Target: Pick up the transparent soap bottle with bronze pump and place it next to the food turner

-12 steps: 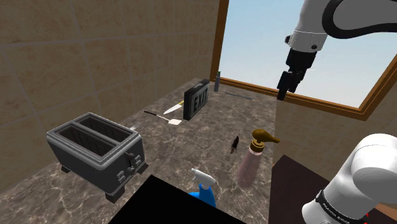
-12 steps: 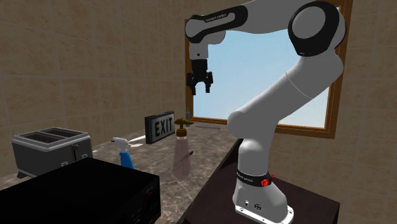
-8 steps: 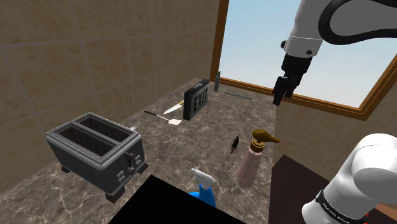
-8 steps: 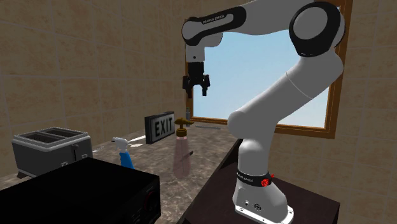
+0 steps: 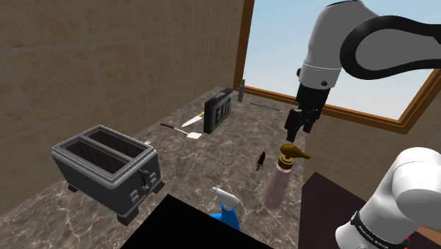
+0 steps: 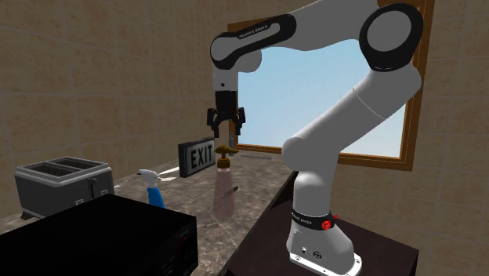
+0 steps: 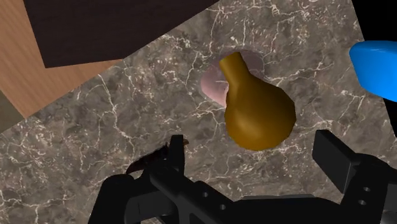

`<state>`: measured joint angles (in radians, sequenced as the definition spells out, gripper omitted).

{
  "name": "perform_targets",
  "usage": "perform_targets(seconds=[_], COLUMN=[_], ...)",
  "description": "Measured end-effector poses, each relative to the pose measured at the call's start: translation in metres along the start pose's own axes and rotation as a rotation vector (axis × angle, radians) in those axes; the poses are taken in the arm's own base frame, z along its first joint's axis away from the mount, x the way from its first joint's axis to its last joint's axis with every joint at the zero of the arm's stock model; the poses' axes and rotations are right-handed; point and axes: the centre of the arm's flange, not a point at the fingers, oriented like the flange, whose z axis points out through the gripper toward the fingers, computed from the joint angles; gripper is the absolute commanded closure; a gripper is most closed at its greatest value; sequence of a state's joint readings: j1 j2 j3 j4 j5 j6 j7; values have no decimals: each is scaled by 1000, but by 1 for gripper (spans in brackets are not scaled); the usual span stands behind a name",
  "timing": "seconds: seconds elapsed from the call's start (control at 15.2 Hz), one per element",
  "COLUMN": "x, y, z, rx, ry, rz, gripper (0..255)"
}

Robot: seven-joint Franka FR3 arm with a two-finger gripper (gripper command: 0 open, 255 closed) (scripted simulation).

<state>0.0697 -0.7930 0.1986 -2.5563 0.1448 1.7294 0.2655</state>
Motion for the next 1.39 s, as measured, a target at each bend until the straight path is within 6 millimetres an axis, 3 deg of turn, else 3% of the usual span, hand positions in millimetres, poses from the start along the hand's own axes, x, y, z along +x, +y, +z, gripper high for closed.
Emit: perform_targets(seconds=[0.13, 0.59, 0.99, 1.06, 1.39], x=[2, 0, 0, 0, 0], y=[-13, -18, -17, -17, -17], z=[11, 46, 51, 51, 51], rx=[10, 14, 14, 14, 14], ry=[-6, -9, -8, -8, -8], rz=[9, 13, 13, 13, 13], gripper=[0, 0, 0, 255, 255])
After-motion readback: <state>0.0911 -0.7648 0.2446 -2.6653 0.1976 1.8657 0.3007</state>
